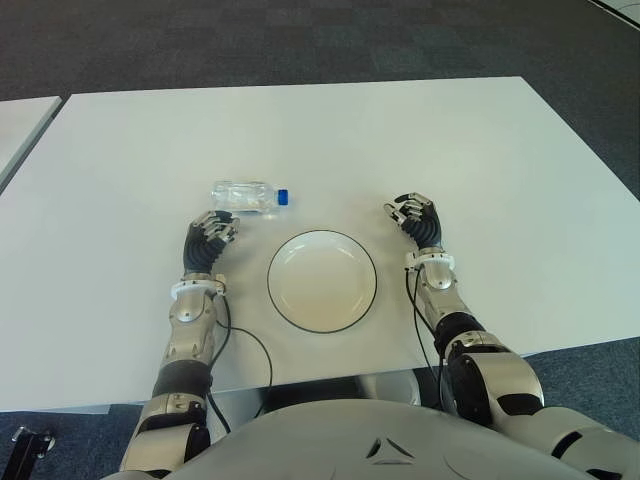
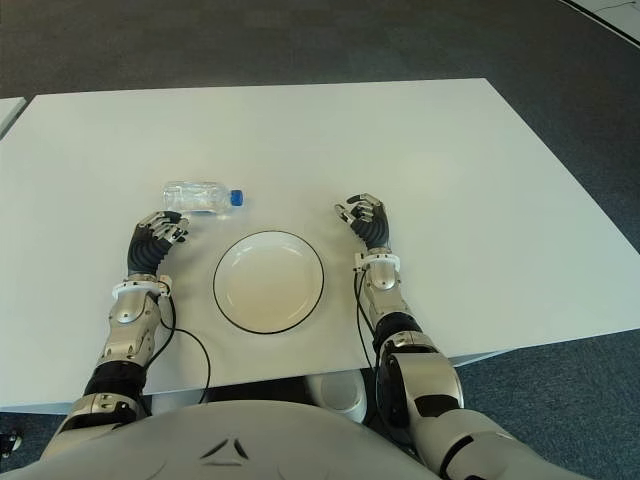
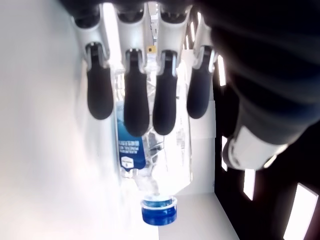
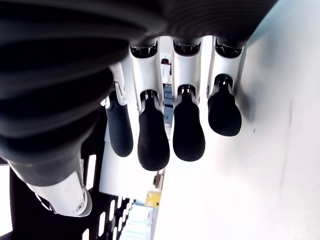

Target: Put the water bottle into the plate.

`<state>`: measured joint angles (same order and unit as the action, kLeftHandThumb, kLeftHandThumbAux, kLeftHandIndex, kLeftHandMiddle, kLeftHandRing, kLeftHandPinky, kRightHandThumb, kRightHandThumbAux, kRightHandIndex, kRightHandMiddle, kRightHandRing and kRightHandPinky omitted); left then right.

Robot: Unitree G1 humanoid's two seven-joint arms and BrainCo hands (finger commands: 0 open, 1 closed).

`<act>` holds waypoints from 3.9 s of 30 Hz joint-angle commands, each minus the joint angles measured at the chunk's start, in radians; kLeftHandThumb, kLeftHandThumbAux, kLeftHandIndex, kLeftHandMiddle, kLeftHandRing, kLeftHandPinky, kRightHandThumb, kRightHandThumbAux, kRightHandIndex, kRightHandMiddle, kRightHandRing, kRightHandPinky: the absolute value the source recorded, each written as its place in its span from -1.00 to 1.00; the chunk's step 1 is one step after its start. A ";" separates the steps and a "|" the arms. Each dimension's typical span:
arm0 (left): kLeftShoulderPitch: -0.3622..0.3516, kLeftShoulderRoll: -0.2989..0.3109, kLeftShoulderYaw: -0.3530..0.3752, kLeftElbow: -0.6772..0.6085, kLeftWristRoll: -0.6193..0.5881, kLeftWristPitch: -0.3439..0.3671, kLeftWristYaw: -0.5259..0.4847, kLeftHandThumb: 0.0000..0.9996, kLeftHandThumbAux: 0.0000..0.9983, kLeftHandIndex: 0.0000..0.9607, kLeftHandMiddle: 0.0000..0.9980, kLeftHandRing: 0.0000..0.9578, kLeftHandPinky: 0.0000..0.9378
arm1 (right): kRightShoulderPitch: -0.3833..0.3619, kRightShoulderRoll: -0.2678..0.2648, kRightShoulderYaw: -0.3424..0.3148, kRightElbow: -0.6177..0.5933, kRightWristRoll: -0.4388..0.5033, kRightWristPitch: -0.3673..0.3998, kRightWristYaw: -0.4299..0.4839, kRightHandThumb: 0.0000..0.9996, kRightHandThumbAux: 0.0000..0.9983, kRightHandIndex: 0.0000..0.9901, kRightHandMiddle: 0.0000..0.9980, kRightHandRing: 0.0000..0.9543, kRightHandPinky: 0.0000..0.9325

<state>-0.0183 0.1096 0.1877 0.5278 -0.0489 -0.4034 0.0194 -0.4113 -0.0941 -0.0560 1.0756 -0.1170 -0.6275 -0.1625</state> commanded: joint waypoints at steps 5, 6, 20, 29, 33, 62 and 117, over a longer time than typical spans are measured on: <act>0.106 0.012 -0.028 -0.350 0.138 0.153 0.086 0.67 0.35 -0.13 -0.04 0.12 0.10 | 0.024 0.017 0.011 0.032 -0.005 0.034 -0.003 0.42 0.46 -0.12 0.45 0.52 0.55; 0.108 0.020 -0.036 -0.377 0.188 0.164 0.109 0.67 0.35 -0.13 -0.04 0.12 0.11 | 0.023 0.018 0.012 0.031 -0.005 0.034 -0.003 0.42 0.46 -0.12 0.45 0.52 0.55; 0.035 0.127 -0.136 -0.431 0.676 0.293 0.364 0.66 0.37 -0.19 0.00 0.23 0.26 | 0.019 0.021 0.018 0.040 -0.004 0.031 0.000 0.42 0.46 -0.12 0.45 0.53 0.56; -0.082 0.268 -0.216 -0.312 0.842 0.339 0.405 0.67 0.35 -0.11 -0.08 -0.11 -0.12 | 0.014 0.025 0.016 0.056 0.001 0.019 -0.003 0.42 0.46 -0.12 0.44 0.51 0.54; -0.113 0.301 -0.245 -0.269 0.849 0.336 0.400 0.46 0.20 -0.38 -0.39 -0.38 -0.33 | 0.012 0.027 0.015 0.060 0.002 0.015 -0.003 0.42 0.45 -0.12 0.45 0.52 0.54; -0.537 0.372 -0.569 0.479 0.942 0.214 0.648 0.11 -0.74 -1.00 -1.00 -1.00 -1.00 | 0.018 0.026 0.020 0.055 -0.010 0.018 -0.037 0.42 0.45 -0.12 0.46 0.53 0.55; -0.708 0.290 -0.987 0.675 1.042 0.255 0.478 0.20 -0.55 -1.00 -1.00 -1.00 -1.00 | 0.048 0.028 0.029 -0.019 -0.008 0.089 -0.072 0.42 0.45 -0.12 0.45 0.52 0.54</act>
<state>-0.7319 0.4114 -0.7781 1.1904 0.9768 -0.1327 0.5268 -0.4015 -0.0745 -0.0247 1.0337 -0.1302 -0.5850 -0.2396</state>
